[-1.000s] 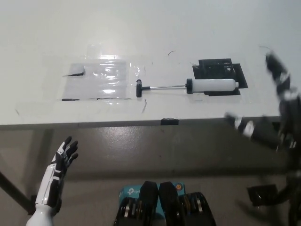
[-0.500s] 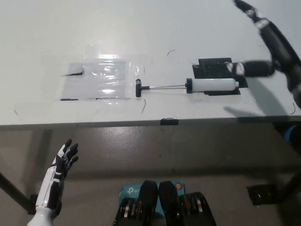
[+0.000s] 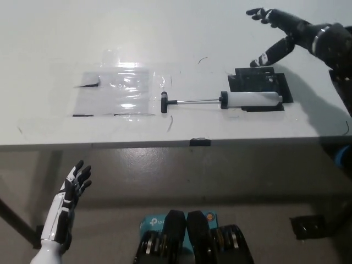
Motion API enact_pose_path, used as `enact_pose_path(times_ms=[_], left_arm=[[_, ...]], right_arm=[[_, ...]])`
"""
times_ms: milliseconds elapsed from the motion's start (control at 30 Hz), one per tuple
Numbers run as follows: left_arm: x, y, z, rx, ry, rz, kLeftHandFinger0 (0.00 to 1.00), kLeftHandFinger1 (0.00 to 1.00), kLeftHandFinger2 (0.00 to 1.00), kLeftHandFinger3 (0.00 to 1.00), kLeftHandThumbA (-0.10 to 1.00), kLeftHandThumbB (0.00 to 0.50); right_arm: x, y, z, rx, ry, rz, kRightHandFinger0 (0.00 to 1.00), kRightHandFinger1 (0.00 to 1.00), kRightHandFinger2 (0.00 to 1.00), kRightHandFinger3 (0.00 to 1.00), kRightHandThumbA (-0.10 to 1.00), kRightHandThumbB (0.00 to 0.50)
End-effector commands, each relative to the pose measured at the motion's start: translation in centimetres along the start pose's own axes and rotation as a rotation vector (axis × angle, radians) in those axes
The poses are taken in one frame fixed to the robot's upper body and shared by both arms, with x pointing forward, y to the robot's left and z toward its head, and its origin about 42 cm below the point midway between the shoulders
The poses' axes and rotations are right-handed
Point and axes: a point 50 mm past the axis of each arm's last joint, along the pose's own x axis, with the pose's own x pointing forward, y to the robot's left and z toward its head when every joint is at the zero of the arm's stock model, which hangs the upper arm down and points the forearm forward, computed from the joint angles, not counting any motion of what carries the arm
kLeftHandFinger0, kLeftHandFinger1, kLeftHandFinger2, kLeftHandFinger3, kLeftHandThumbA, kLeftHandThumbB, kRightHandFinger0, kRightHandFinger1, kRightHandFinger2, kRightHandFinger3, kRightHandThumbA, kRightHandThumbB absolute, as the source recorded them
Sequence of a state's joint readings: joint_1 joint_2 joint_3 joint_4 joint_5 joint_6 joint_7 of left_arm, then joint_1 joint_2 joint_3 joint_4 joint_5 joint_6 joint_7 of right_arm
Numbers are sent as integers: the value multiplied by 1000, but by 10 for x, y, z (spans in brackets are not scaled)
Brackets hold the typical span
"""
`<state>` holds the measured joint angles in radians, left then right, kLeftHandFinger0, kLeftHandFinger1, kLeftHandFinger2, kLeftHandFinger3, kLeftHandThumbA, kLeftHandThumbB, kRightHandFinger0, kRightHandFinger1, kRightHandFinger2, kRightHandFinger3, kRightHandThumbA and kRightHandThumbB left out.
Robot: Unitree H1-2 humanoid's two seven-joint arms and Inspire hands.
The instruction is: The robot uses right hand to pick up a small white air pumper and uses its left hand to compress it, and then puts it on the desk
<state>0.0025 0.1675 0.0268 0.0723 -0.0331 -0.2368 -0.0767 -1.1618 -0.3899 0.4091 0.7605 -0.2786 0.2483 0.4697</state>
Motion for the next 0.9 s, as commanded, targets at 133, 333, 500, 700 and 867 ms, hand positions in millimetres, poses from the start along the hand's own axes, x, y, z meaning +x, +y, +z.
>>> enact_pose_path(times_ms=[133,333,500,700,867], left_arm=[[1,4,9,9,-23,-10,1000,1000,1000,1000,1000,107],[1,5,9,14,-21,-14,1000,1000,1000,1000,1000,91],[-4,6,9,17,-12,-20,1000,1000,1000,1000,1000,90],[-4,6,8,27,-13,-24,1000,1000,1000,1000,1000,81],[0,9,13,30,-30,-22,1000,1000,1000,1000,1000,70]], right_arm=[[17,-14,25,-19,65,67,1000,1000,1000,1000,794,359],[29,-3,25,-58,85,89,1000,1000,1000,1000,778,339],[38,12,25,-77,97,125,1000,1000,1000,1000,787,380],[47,29,36,-191,104,160,1000,1000,1000,1000,881,346],[51,34,42,-211,89,159,1000,1000,1000,1000,885,350]])
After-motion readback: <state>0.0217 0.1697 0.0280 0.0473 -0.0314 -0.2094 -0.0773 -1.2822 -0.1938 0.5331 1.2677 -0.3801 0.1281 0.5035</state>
